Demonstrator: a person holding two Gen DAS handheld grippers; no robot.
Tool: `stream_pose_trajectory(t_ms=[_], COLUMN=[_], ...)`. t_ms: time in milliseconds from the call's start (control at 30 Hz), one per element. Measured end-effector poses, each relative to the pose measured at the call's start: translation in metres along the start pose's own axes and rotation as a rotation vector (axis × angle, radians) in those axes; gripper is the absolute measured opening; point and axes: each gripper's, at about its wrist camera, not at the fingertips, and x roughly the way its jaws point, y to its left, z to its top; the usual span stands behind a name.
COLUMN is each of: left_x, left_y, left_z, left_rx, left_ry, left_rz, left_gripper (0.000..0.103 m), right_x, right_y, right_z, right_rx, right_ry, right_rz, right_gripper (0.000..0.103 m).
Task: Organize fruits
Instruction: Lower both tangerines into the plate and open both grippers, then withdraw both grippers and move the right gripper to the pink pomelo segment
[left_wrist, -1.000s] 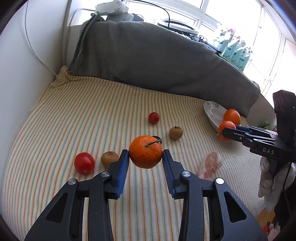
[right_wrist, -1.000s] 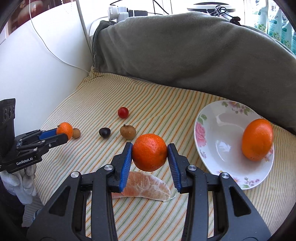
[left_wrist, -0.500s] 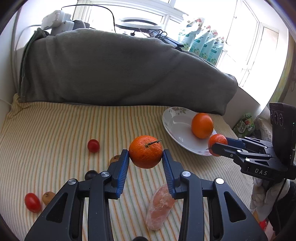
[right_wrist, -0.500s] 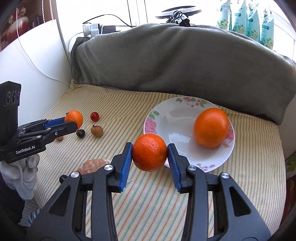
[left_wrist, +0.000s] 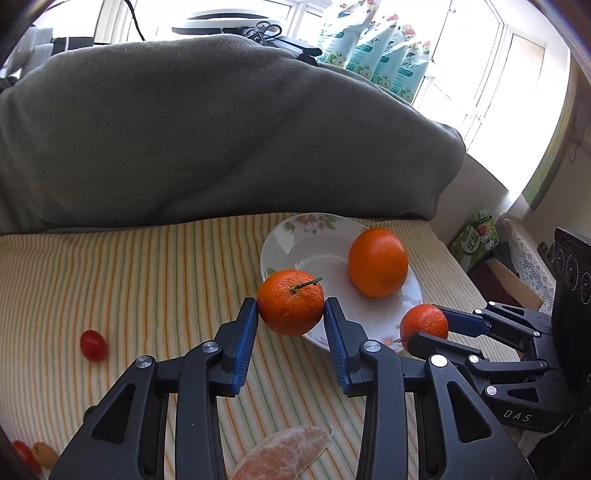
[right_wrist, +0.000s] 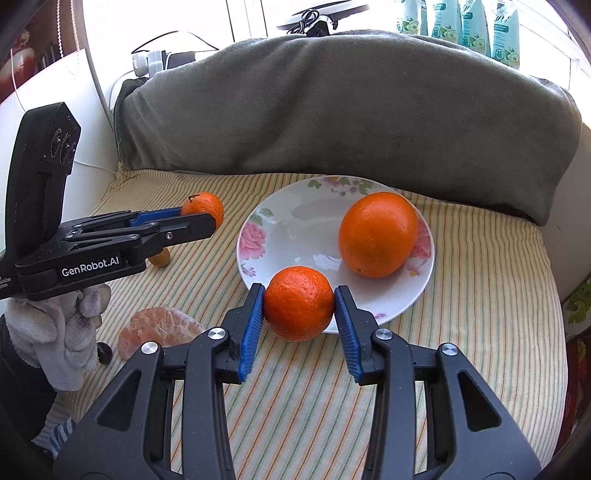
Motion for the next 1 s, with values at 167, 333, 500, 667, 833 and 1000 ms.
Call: stream_pose_trajectory(t_ms=[167,333,500,667,833,1000], left_x=[0.011,0.019,0.021,0.021,0.018,0.012], left_y=[-0.004,-0.006,-0.009,-0.013,-0.016,-0.012], left_z=[0.004,0.008,0.01,0.012,0.015,0.019], left_rx=[0.002,0.012,0.024,0.039,0.036,0.02], left_ry=[0.024,0.043,0.052,0.049,0.022,0.004], left_rz=[-0.001,0.001,-0.004,0.004,0.013,0.018], left_gripper=[0.035,0.035,0.035,0.036,0.065,0.075], right_x=[0.006,0.011,0.013,0.015,0.011,0.001], right_y=[-0.005,-0.005,-0.005,-0.008,-0.011,-0.012], right_z=[0.0,-0.001,-0.001,0.0,0.001,0.004], right_rx=[0.004,-0.003,-0.006,0.0,0.011,0.003], right_ry=[0.012,0.022,0.02,0.026,0.001,-0.03], right_rz=[-0.003,-0.005,-0.008,-0.006,-0.008,-0.026], right_gripper=[0.04,0.04,0.04,0.04,0.067,0.08])
